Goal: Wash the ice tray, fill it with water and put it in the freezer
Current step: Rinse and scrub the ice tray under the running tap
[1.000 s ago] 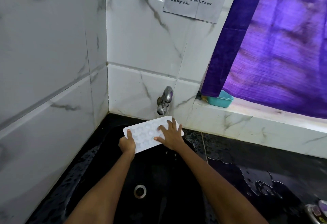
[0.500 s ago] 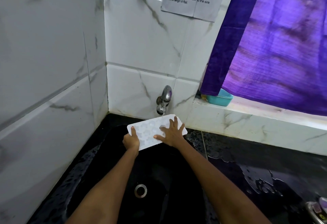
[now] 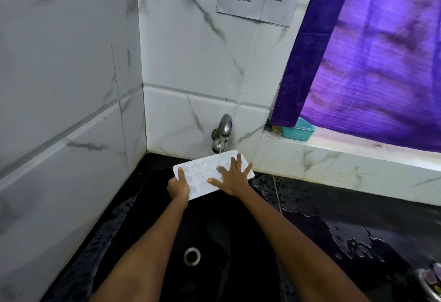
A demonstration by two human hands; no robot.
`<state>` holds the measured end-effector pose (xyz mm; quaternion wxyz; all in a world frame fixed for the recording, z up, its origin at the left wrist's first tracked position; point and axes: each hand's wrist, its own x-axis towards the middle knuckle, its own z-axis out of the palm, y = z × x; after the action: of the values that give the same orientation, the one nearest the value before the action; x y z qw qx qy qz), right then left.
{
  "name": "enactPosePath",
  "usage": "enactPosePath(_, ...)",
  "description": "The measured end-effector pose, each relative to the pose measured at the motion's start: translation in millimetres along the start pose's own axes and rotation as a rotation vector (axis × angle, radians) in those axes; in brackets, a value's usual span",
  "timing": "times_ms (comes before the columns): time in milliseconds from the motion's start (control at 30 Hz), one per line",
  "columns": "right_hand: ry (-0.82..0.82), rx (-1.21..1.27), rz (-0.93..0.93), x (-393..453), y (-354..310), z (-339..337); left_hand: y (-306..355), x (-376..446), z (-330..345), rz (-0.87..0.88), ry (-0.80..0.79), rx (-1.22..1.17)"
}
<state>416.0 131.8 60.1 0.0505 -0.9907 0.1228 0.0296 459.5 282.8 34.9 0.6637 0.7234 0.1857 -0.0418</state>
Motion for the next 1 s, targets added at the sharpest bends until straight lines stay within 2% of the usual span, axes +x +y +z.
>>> enactPosePath(100,-0.040,0.117,0.022,-0.1,5.0,-3.1,-0.7,2.1,-2.2,0.005,0.008,-0.002)
enactPosePath(233,-0.019,0.029,0.038,-3.4,6.2,5.1,-7.0,1.7,-3.5,-0.006,0.010,0.003)
enactPosePath(367,-0.038,0.212,0.095,-6.8,5.8,6.7,-6.7,0.9,-0.9,0.002,0.000,0.009)
enactPosePath(467,0.053,0.128,0.100,-4.9,11.0,-3.8,-4.6,-0.5,3.7,0.030,-0.015,0.033)
enactPosePath(567,0.148,0.184,-0.021,-7.0,5.8,-9.8,0.6,-5.5,14.3,0.021,-0.016,0.015)
enactPosePath(633,0.136,0.128,-0.044,-9.1,2.1,-9.2,4.8,-7.9,21.0,0.022,-0.029,0.018)
enactPosePath(700,0.117,0.037,0.009,-10.5,-0.8,-6.4,7.2,-9.1,26.3,0.034,-0.041,0.030)
enactPosePath(867,0.036,0.114,-0.048,-12.4,3.0,-5.9,5.8,-3.7,22.9,0.048,-0.029,0.056)
enactPosePath(1000,0.040,-0.015,-0.035,-4.2,5.4,-9.6,5.3,-3.6,21.5,0.052,-0.042,0.063)
